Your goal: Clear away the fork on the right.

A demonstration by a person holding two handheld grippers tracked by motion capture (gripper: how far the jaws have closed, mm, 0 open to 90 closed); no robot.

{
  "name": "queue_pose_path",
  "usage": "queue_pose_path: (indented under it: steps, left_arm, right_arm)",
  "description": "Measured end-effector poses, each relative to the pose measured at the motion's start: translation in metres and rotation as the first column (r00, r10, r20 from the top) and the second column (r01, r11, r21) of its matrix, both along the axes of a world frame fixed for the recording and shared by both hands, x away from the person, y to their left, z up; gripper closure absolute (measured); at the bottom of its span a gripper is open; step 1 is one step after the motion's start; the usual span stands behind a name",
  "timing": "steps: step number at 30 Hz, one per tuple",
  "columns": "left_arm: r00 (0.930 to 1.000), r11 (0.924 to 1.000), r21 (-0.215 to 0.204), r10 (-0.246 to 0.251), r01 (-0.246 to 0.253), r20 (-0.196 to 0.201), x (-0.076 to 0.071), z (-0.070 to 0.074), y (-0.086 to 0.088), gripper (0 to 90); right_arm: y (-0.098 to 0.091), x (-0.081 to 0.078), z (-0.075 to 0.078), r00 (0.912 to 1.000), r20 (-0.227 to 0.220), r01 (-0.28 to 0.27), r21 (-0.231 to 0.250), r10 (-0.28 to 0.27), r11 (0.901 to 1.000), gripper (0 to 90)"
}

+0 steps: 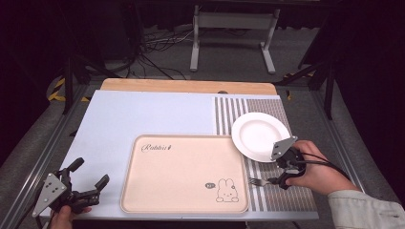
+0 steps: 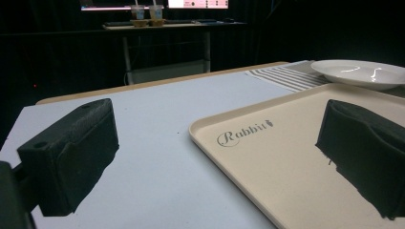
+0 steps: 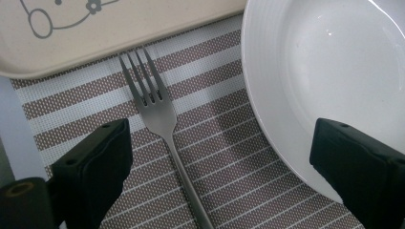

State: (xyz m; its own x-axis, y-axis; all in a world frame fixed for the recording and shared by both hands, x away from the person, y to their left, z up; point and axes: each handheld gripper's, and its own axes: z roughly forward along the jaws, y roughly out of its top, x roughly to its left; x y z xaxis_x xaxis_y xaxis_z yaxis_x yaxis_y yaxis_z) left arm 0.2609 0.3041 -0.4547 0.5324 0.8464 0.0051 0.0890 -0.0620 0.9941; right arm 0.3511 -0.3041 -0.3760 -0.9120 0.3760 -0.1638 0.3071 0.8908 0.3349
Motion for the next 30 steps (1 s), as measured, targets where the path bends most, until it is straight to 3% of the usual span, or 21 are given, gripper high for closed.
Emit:
queue_pose_path:
  steps: [10, 13, 21, 24, 27, 28, 29, 30]
  left_arm:
    - [1.0000, 1.0000, 0.001, 0.000, 0.000, 0.000, 0.000, 0.000, 0.000, 1.0]
    - [1.0000, 1.0000, 0.001, 0.000, 0.000, 0.000, 0.000, 0.000, 0.000, 0.9]
    - [1.0000, 1.0000, -0.003, 0.002, -0.002, -0.003, 0.000, -0.001, 0.000, 0.9]
    - [1.0000, 1.0000, 0.000, 0.002, -0.002, 0.000, 0.000, 0.000, 0.000, 0.9]
    - [1.0000, 1.0000, 0.002, 0.004, -0.004, -0.002, 0.000, -0.001, 0.000, 0.9]
    - [1.0000, 1.0000, -0.001, 0.004, -0.004, -0.002, 0.000, -0.001, 0.000, 0.9]
    - [1.0000, 1.0000, -0.002, 0.005, -0.005, -0.002, 0.000, -0.001, 0.000, 0.9]
    - [1.0000, 1.0000, -0.002, 0.004, -0.004, -0.001, 0.000, -0.001, 0.000, 0.9]
  right_arm:
    - [0.004, 0.002, -0.004, 0.9973, -0.023, -0.071, -0.064, 0.070, 0.9954, 11.6]
    - [0.005, 0.003, -0.006, 0.9941, -0.062, -0.095, -0.108, 0.089, 0.9896, 13.0]
    - [0.005, 0.005, -0.010, 0.9939, -0.082, -0.083, -0.120, 0.073, 0.9894, 17.8]
    - [0.006, 0.005, -0.017, 0.9886, -0.103, -0.122, -0.118, 0.110, 0.9855, 25.1]
    - [0.006, 0.005, -0.020, 0.9780, -0.112, -0.191, -0.142, 0.176, 0.9714, 31.7]
    - [0.006, 0.005, -0.020, 0.9780, -0.112, -0.191, -0.142, 0.176, 0.9714, 31.7]
    - [0.006, 0.005, -0.022, 0.9714, -0.130, -0.218, -0.157, 0.199, 0.9632, 38.9]
    - [0.006, 0.004, -0.023, 0.9689, -0.140, -0.226, -0.162, 0.204, 0.9605, 40.5]
